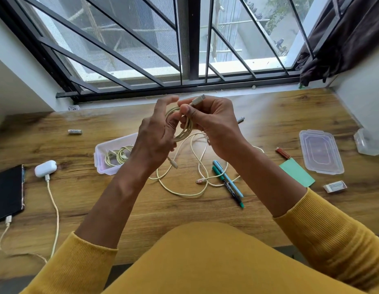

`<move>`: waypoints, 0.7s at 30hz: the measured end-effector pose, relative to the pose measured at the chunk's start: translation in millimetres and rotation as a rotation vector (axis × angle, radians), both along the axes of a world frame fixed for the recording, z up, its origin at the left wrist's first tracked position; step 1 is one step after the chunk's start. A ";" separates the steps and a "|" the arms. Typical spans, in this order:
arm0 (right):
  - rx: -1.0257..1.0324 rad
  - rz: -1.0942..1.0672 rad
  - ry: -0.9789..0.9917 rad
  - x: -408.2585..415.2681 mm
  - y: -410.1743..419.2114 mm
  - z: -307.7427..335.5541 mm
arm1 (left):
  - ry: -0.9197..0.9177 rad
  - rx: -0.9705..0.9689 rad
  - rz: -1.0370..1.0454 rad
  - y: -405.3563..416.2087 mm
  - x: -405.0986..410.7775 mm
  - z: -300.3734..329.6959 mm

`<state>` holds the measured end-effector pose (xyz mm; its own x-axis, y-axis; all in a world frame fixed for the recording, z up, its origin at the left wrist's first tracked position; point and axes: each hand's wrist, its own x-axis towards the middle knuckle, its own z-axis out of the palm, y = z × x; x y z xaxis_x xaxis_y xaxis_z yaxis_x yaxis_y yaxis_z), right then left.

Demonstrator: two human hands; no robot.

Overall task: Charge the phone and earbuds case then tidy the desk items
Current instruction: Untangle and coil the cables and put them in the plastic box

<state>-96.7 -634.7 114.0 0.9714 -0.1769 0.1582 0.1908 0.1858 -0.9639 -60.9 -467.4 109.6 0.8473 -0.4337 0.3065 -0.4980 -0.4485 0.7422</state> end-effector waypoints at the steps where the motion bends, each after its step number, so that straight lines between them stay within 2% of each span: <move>1: -0.005 -0.007 -0.003 -0.6 0.0 0.6 | -0.023 0.017 -0.004 0.3 -0.1 2.1; 6: 0.004 -0.066 0.023 -3.9 -0.6 0.6 | -0.206 0.113 -0.008 -0.1 0.6 2.1; 11: 0.022 -0.127 0.067 -8.9 5.3 0.2 | -0.272 0.219 0.096 -5.1 -0.7 -4.7; 16: 0.057 -0.116 0.107 -7.9 8.5 0.2 | -0.302 0.179 0.147 -8.5 -3.9 -0.2; 21: 0.058 0.039 0.141 -4.3 4.3 1.0 | -0.303 0.092 0.256 -7.4 -2.2 -2.6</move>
